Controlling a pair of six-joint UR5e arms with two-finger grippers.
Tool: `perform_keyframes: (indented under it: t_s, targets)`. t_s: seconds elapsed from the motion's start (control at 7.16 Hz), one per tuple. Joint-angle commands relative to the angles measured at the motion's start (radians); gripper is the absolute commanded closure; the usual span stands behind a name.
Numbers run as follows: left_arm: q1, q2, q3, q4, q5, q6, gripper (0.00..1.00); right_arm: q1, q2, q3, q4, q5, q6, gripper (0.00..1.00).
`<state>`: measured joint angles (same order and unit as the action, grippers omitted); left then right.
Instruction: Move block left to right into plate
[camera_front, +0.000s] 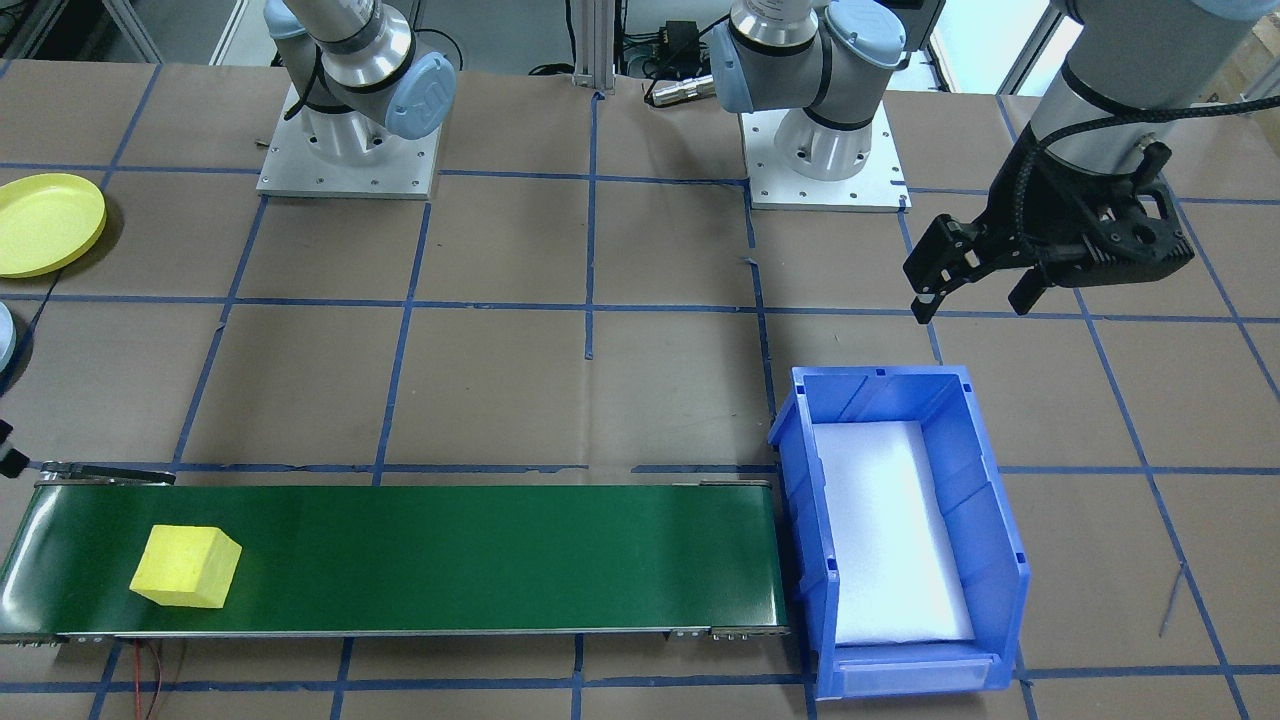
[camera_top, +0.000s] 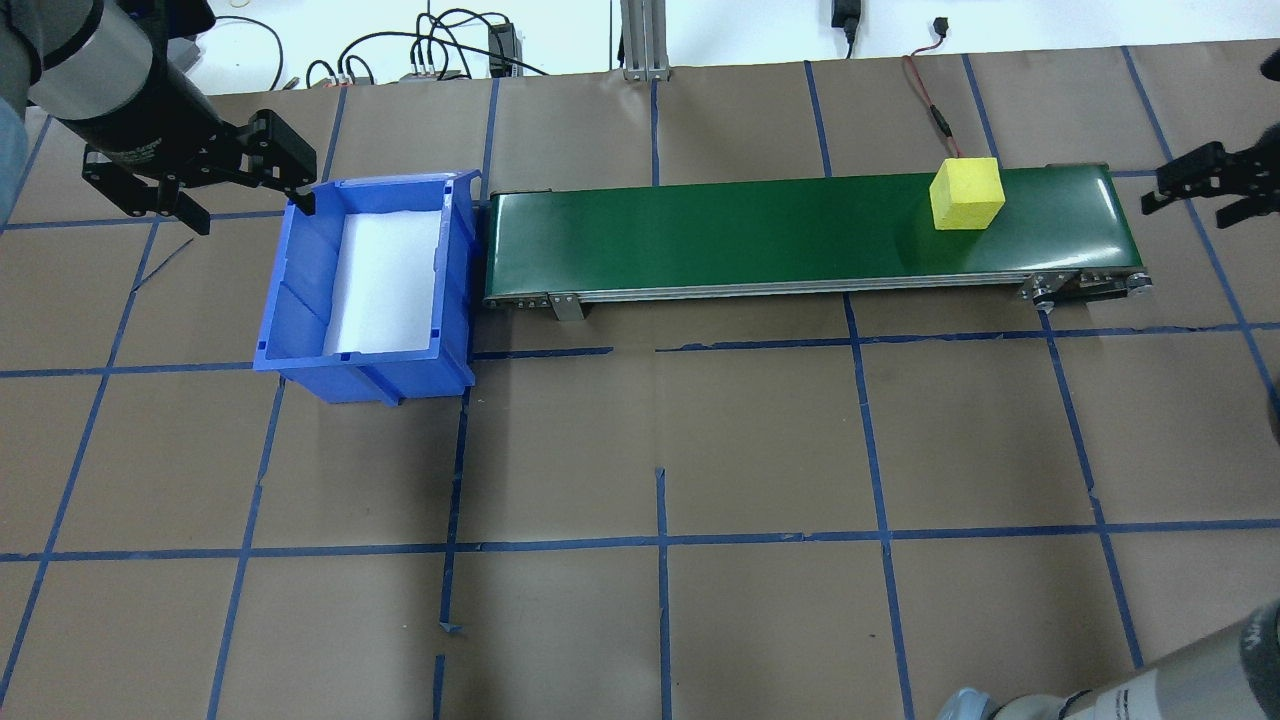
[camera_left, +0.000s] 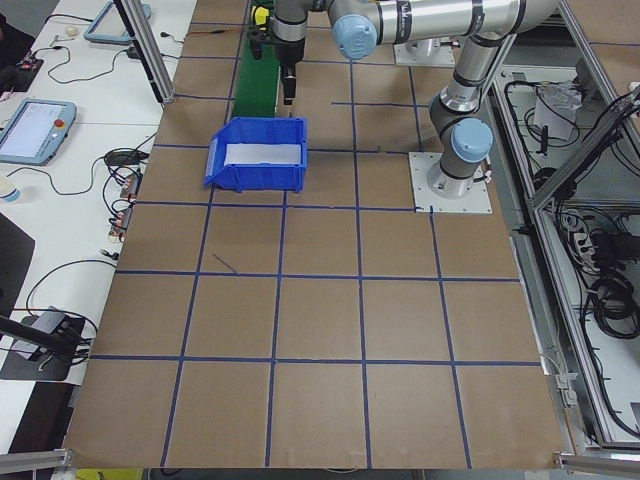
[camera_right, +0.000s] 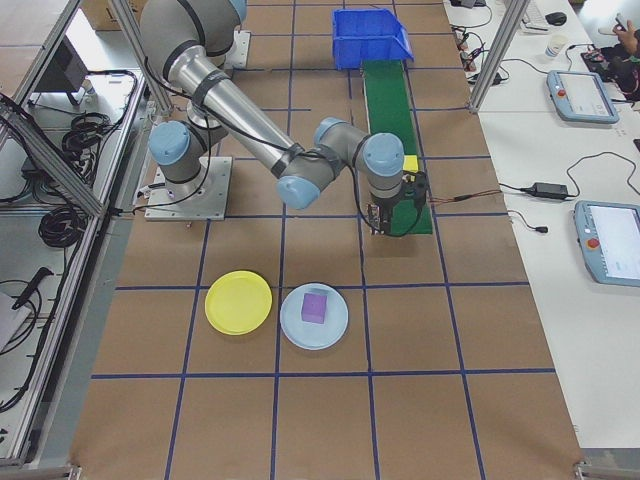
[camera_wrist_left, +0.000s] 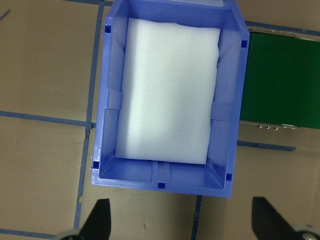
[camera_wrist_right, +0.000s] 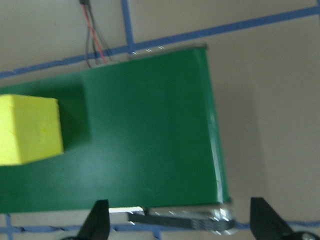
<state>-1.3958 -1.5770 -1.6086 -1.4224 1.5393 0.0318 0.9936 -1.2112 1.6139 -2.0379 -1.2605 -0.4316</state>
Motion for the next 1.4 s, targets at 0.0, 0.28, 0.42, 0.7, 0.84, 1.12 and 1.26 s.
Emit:
perform_keyframes:
  t_s: [0.0, 0.28, 0.42, 0.7, 0.84, 1.12, 1.26]
  targets:
    - [0.000, 0.000, -0.001, 0.005, -0.001, 0.000, 0.00, 0.109, 0.053, -0.049, -0.017, 0.070, 0.157, 0.00]
    - [0.000, 0.000, 0.001, 0.008, -0.001, -0.001, 0.00, 0.140, 0.082, -0.049, -0.062, 0.147, 0.206, 0.00]
    - [0.000, -0.001, 0.001, 0.010, 0.001, -0.001, 0.00, 0.143, 0.113, -0.049, -0.111, 0.147, 0.205, 0.00]
    - [0.003, -0.001, 0.016, 0.020, 0.001, -0.004, 0.00, 0.145, 0.145, -0.043, -0.116, 0.135, 0.194, 0.00]
    - [0.003, -0.001, 0.001, 0.045, 0.001, -0.006, 0.00, 0.145, 0.151, -0.037, -0.137, 0.057, 0.141, 0.00]
    - [0.003, -0.003, 0.001, 0.046, 0.002, -0.006, 0.00, 0.145, 0.150, -0.038, -0.163, -0.048, 0.129, 0.26]
    - [0.005, -0.004, -0.002, 0.046, 0.002, -0.004, 0.00, 0.143, 0.147, -0.043, -0.163, -0.103, 0.108, 0.46]
